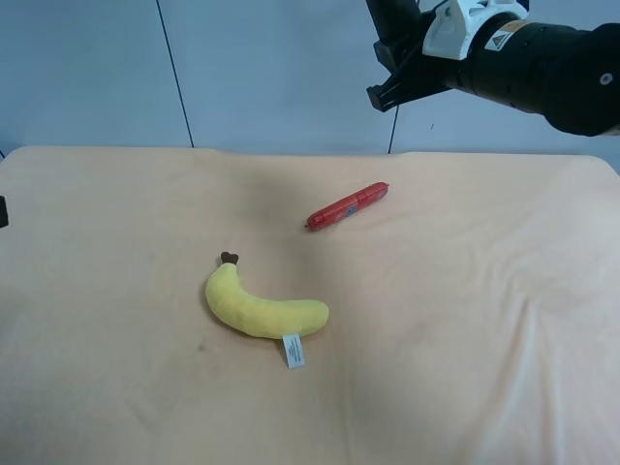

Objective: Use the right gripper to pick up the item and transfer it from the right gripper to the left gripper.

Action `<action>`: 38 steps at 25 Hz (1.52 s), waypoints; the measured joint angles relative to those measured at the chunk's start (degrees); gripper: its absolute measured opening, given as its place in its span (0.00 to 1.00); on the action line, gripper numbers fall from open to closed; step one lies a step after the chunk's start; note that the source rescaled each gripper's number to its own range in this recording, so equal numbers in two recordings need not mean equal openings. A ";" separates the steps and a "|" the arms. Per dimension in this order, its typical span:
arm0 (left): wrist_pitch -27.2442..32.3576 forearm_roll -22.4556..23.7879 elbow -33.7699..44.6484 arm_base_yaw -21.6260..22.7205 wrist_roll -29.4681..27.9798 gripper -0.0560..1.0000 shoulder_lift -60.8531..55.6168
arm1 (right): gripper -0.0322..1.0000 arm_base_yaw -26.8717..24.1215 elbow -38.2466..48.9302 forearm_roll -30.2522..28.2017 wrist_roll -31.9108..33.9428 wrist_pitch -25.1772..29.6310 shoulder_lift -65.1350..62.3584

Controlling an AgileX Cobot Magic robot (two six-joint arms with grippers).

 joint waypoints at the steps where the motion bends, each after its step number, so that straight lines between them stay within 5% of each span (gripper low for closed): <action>1: -1.02 0.00 0.00 0.00 0.23 1.00 0.63 | 0.04 0.00 0.00 0.00 0.00 0.00 0.00; 12: -5.79 -4.93 0.00 0.00 4.33 0.99 7.40 | 0.04 0.00 0.00 0.00 0.00 0.00 0.00; 25: -10.35 -34.68 -2.83 0.00 33.00 0.99 21.17 | 0.04 0.00 0.00 3.30 4.51 0.68 0.00; 32: -7.41 -44.15 -10.68 -0.06 42.55 0.98 30.05 | 0.04 0.00 0.00 4.57 11.03 7.90 0.11; 38: -9.37 -51.08 -16.30 -8.46 49.86 0.98 37.84 | 0.04 0.00 0.00 4.57 15.71 10.81 0.11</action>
